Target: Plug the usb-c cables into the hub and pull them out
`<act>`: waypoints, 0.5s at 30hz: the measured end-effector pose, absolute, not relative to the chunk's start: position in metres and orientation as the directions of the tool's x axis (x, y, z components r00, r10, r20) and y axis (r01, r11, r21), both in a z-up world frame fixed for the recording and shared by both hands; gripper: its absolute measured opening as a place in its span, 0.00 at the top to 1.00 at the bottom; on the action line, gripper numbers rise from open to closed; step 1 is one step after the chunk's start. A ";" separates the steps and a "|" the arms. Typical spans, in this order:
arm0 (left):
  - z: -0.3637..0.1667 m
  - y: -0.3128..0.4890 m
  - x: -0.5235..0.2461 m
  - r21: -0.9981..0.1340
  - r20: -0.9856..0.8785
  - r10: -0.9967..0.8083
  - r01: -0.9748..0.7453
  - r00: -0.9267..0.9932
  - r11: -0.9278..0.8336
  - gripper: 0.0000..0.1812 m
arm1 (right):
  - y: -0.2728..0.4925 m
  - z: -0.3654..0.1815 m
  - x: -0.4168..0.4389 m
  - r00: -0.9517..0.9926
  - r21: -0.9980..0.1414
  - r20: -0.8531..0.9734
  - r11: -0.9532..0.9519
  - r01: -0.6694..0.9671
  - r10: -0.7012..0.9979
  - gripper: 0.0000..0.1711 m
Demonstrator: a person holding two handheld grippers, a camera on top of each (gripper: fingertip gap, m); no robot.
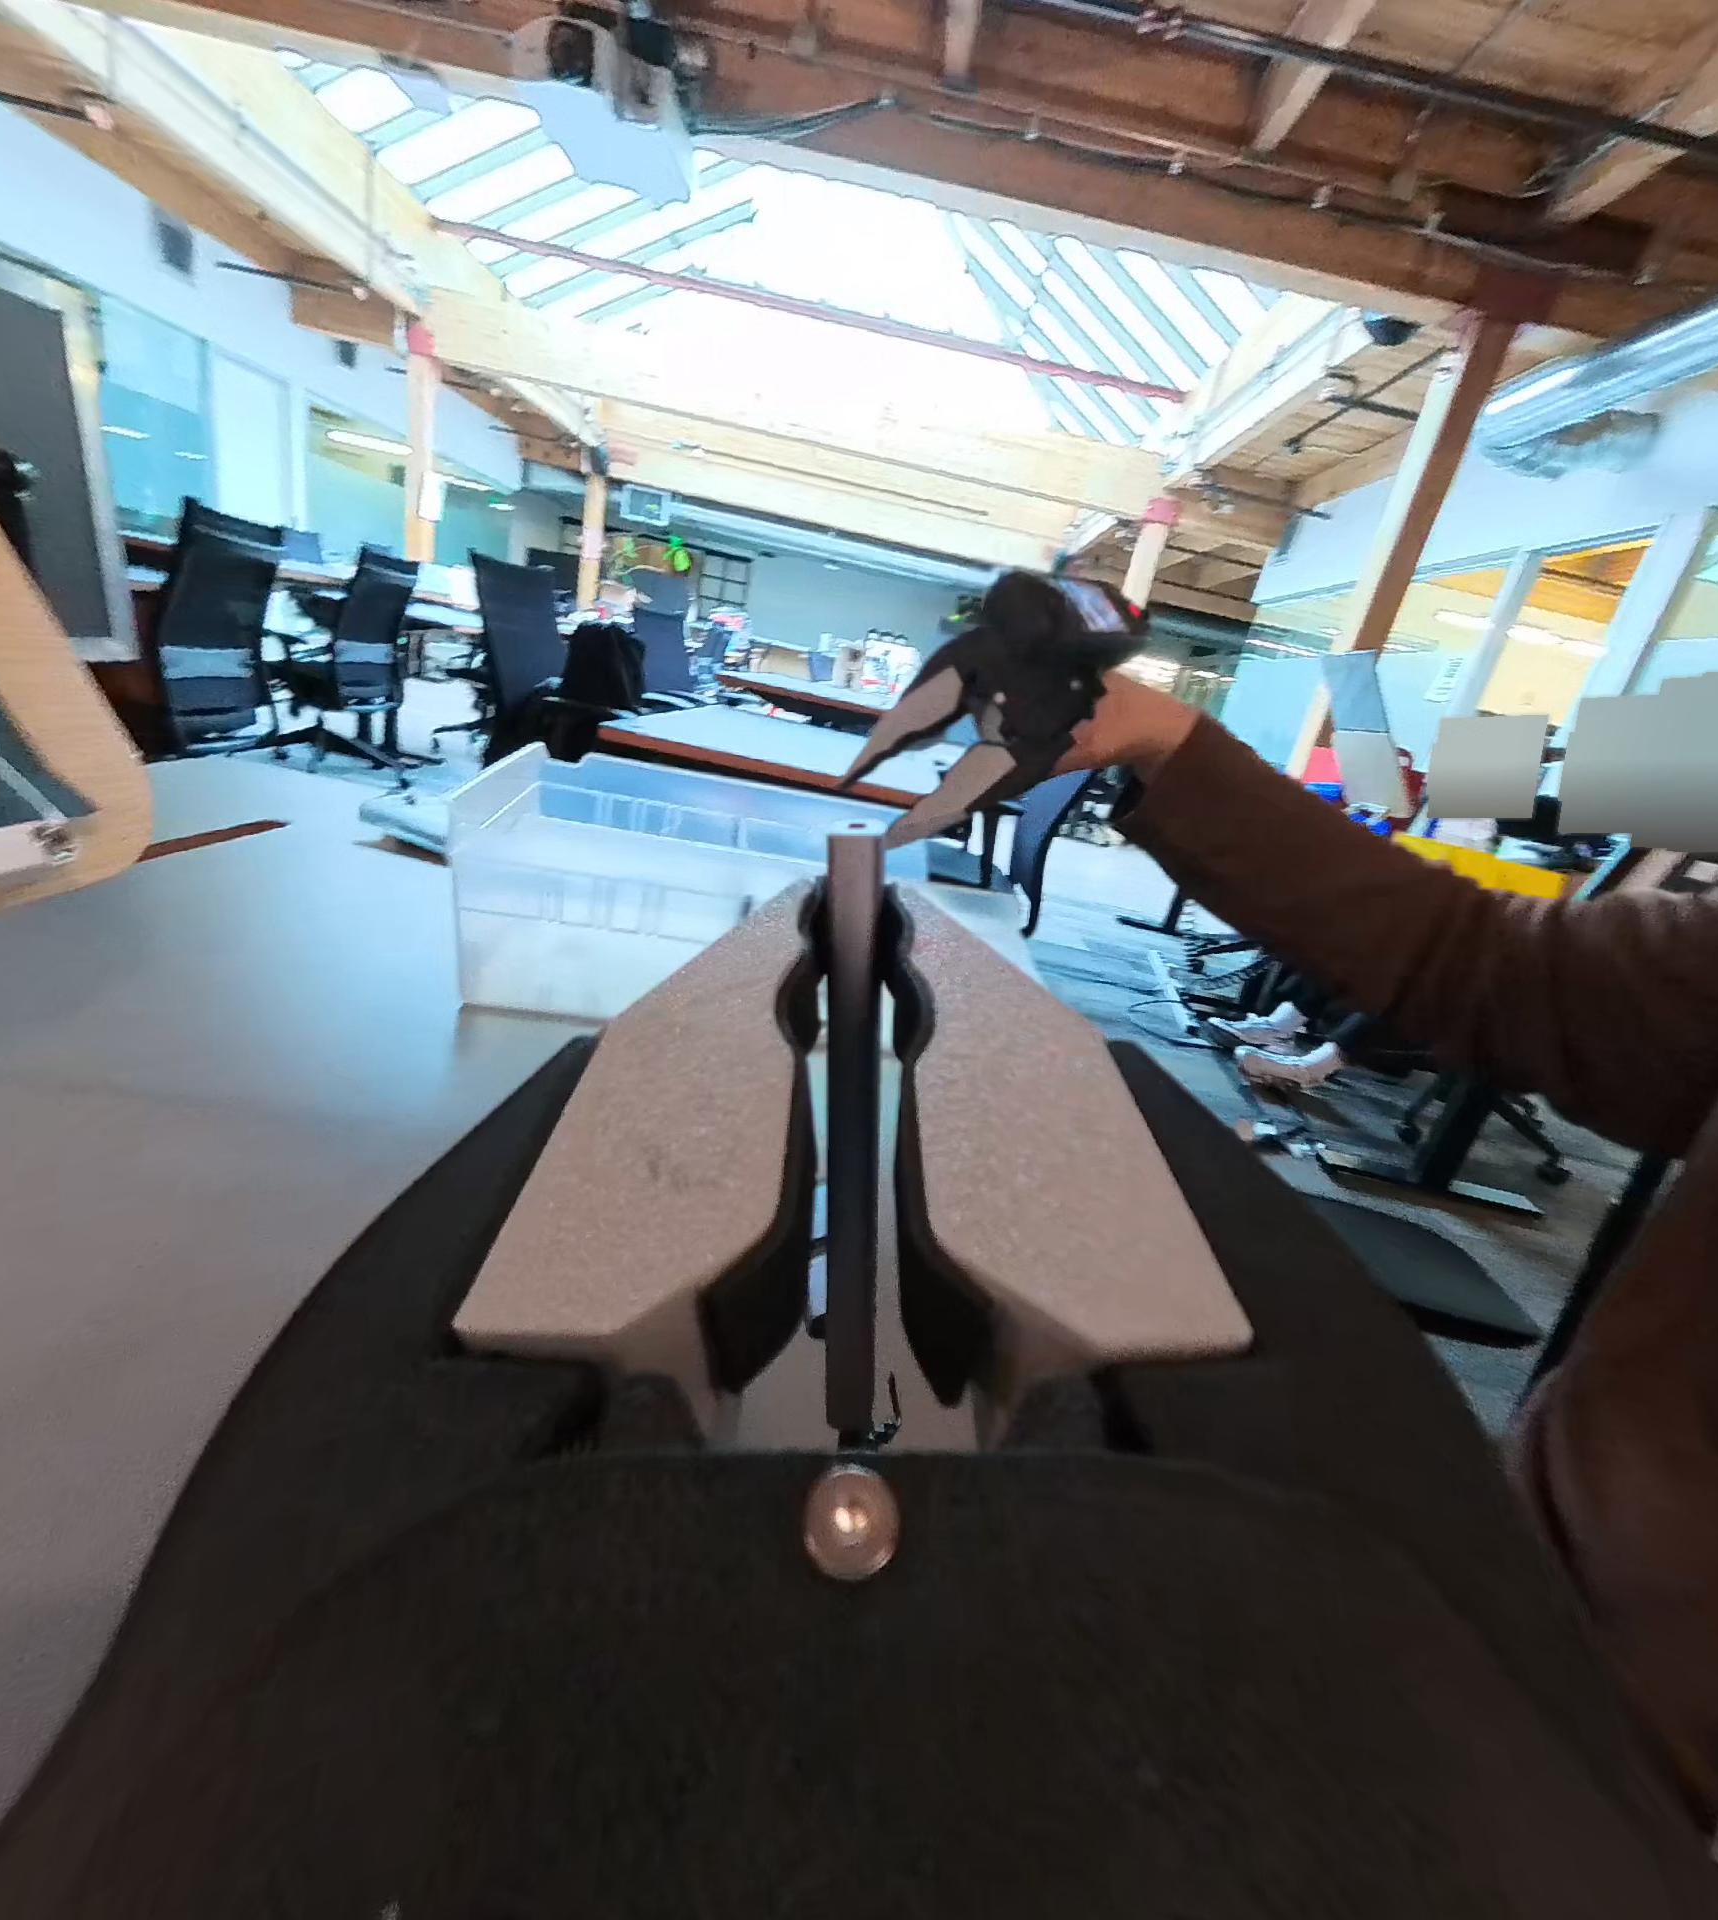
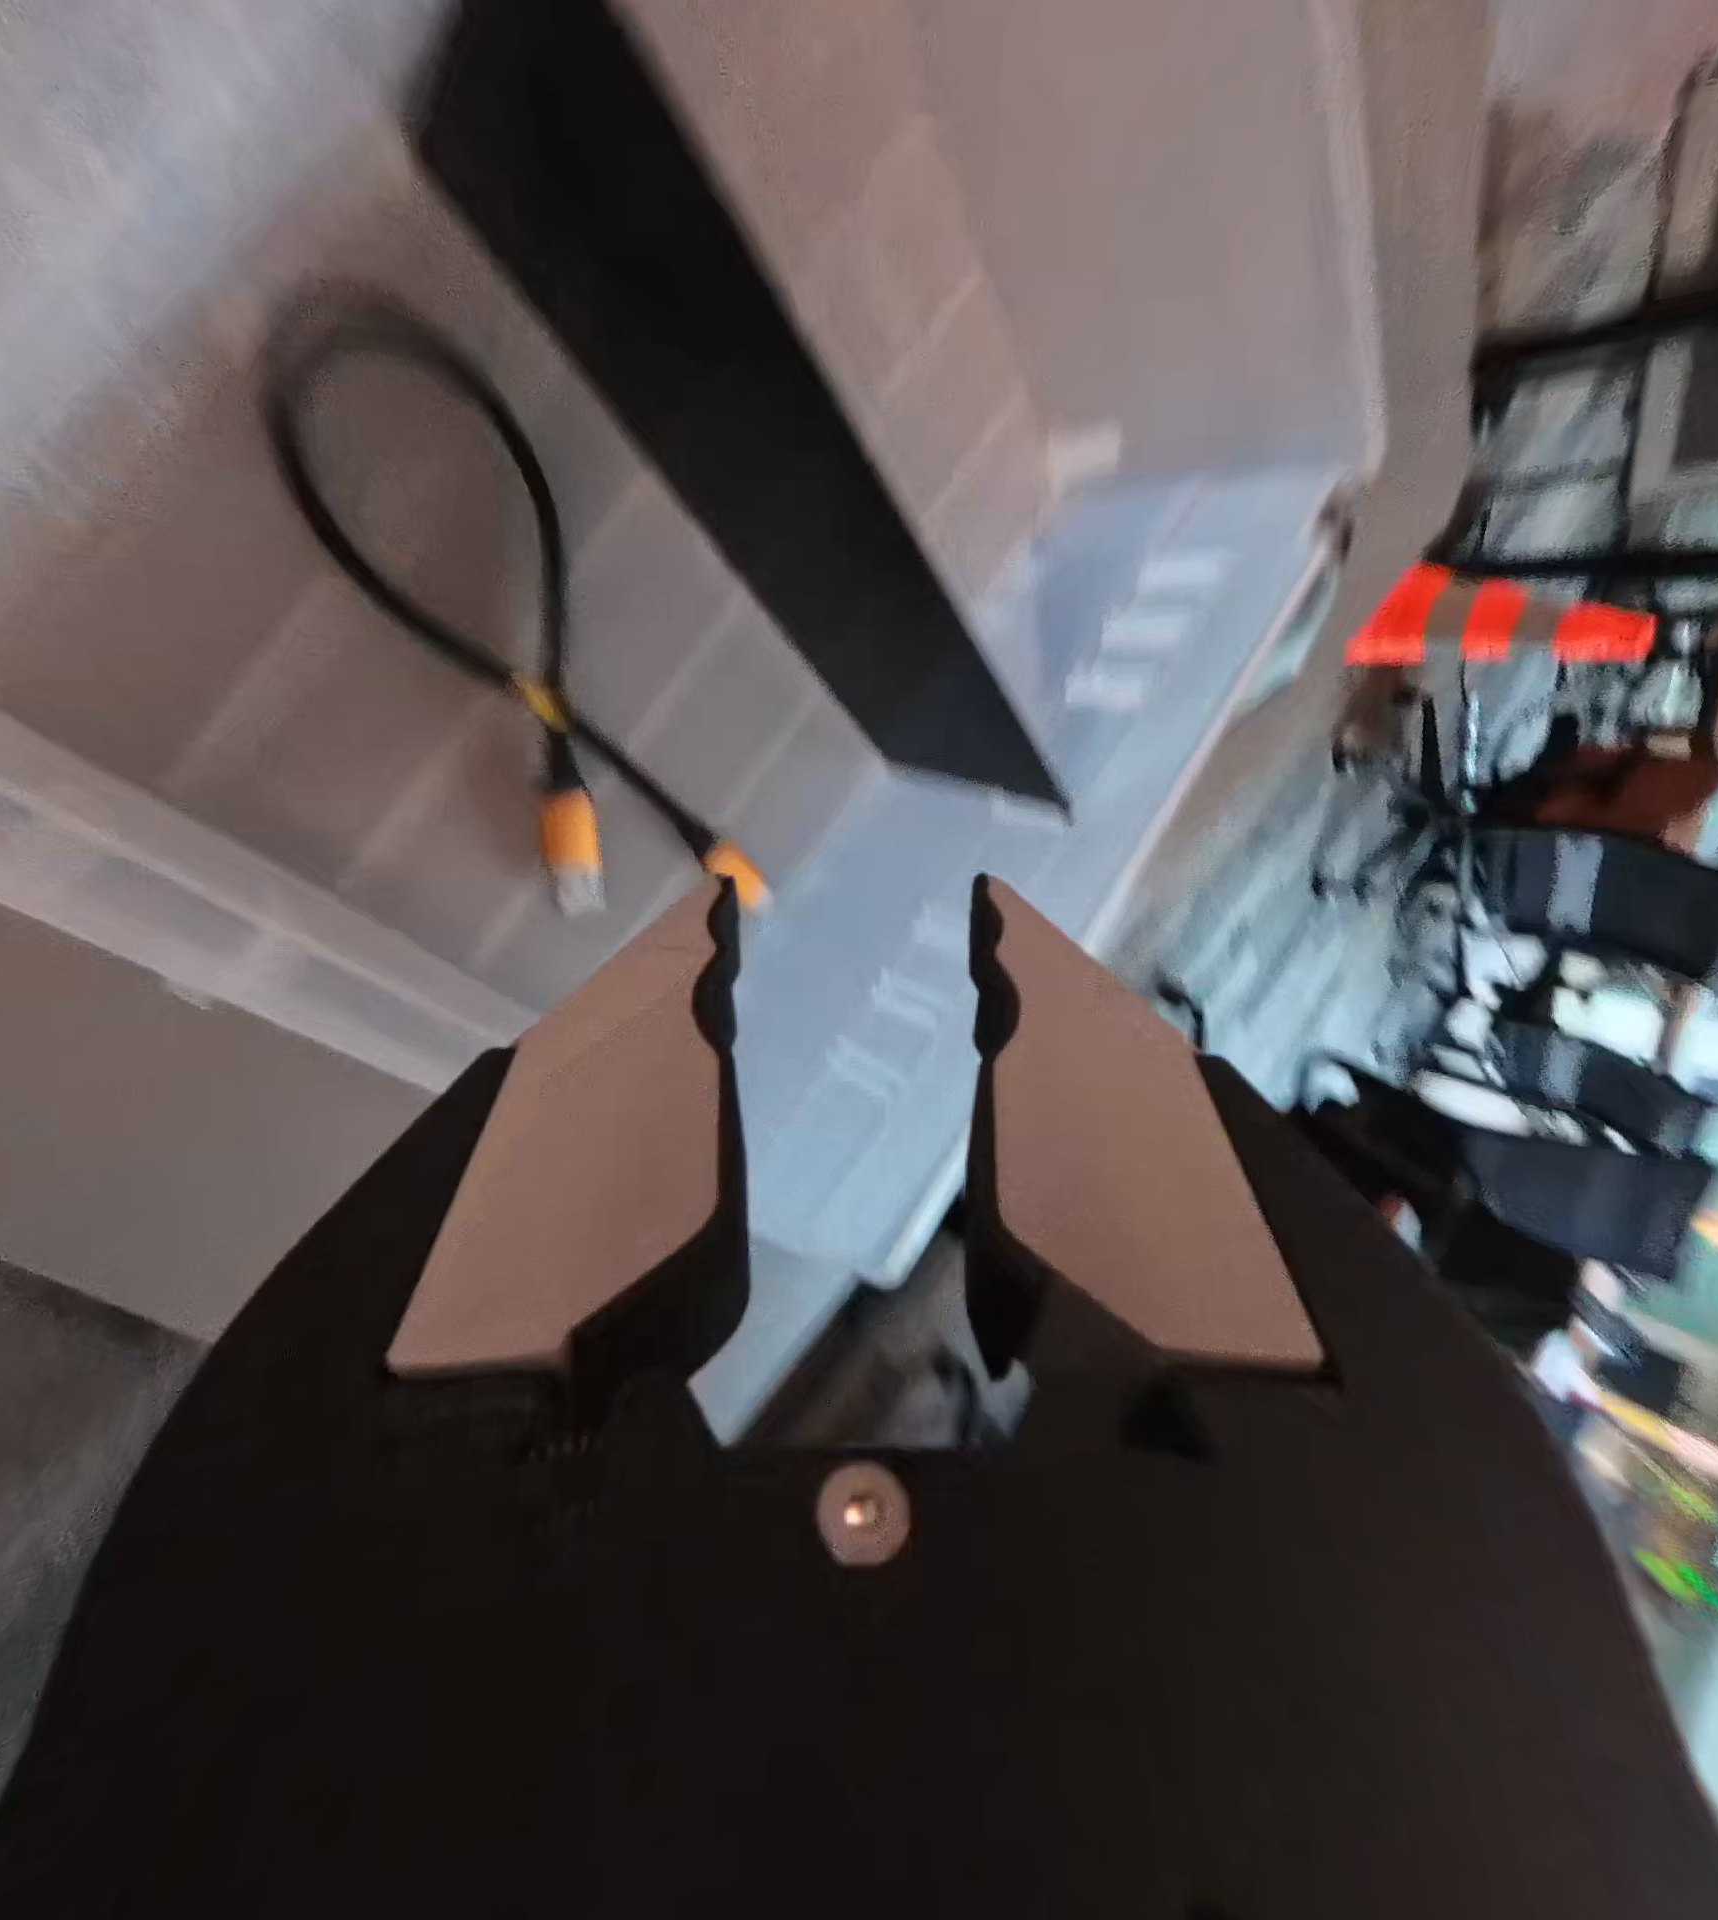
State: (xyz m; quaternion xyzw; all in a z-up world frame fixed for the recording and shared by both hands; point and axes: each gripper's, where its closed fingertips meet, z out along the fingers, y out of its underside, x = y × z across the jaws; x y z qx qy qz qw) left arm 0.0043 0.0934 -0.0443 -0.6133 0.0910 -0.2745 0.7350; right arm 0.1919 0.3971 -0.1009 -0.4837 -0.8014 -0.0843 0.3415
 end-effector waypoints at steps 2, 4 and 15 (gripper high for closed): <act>-0.038 0.088 0.014 -0.947 0.181 -0.571 0.299 0.801 0.118 0.97 | 0.338 -0.083 0.159 -0.294 -0.398 0.570 0.570 0.718 0.767 0.74; -0.032 0.083 0.025 -0.943 0.157 -0.621 0.302 0.768 0.136 0.97 | 0.263 -0.069 0.126 -0.361 -0.575 0.483 0.600 0.556 0.798 0.72; -0.029 0.073 0.048 -0.949 0.018 -0.662 0.221 0.749 0.224 0.97 | 0.040 -0.096 0.016 -0.694 -0.885 -0.012 0.315 0.342 0.720 0.95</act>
